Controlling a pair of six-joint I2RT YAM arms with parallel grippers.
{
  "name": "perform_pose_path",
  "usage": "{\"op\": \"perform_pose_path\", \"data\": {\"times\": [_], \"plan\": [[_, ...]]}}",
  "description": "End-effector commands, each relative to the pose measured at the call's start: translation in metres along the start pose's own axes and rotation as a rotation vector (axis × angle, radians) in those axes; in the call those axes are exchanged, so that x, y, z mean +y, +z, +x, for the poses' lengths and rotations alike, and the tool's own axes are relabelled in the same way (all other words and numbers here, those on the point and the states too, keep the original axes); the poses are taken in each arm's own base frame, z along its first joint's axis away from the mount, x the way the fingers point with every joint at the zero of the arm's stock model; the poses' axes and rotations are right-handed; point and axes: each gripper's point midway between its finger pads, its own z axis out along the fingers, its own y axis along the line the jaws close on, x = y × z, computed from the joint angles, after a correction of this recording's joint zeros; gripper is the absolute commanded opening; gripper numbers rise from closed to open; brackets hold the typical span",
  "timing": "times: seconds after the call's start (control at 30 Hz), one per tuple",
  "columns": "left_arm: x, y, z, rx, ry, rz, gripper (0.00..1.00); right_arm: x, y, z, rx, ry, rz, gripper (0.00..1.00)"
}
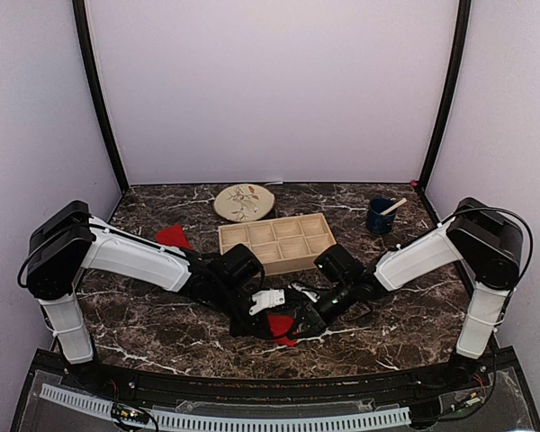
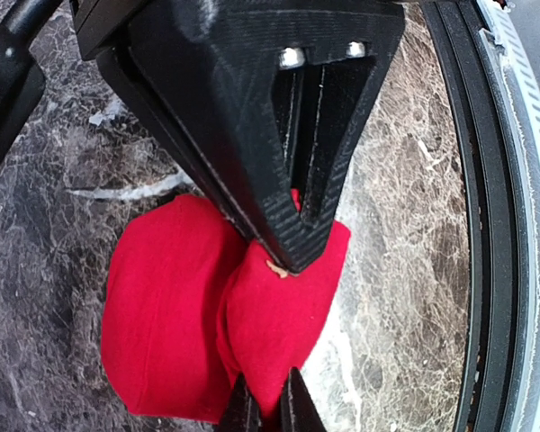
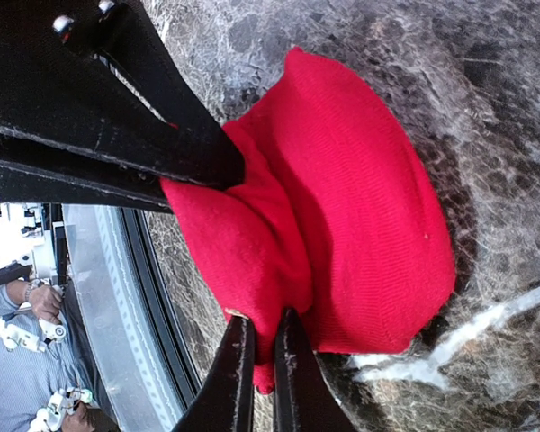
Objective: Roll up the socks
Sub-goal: Roll the sock at the center of the board.
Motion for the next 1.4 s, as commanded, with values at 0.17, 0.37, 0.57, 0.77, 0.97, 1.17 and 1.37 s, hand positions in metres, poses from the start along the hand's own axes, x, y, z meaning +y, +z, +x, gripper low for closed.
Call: {"op": "perform_pose_path", "data": {"times": [0.17,0.37,0.57,0.77,0.97,1.17,1.37], "plan": [[-0.004,0.009,0.011,0.056,-0.062,0.045,0.0,-0.017,-0.002,0.01,0.0,0.039,0.067,0.2],[0.001,0.004,0.012,0.037,-0.142,0.079,0.0,-0.024,-0.007,0.011,-0.028,0.061,0.089,0.24],[0.004,0.0,0.012,0.02,-0.205,0.125,0.0,-0.032,-0.014,0.01,-0.068,0.088,0.111,0.27],[0.004,0.003,0.016,0.035,-0.247,0.175,0.0,-0.041,-0.023,0.006,-0.122,0.12,0.14,0.28],[0.005,0.006,0.02,0.051,-0.286,0.219,0.0,-0.048,-0.034,0.003,-0.168,0.11,0.204,0.28],[0.008,0.004,0.021,0.059,-0.321,0.256,0.0,-0.052,-0.053,-0.005,-0.256,0.032,0.324,0.29],[0.01,0.006,0.026,0.086,-0.362,0.296,0.0,-0.04,-0.064,-0.013,-0.307,-0.14,0.483,0.29]]}}
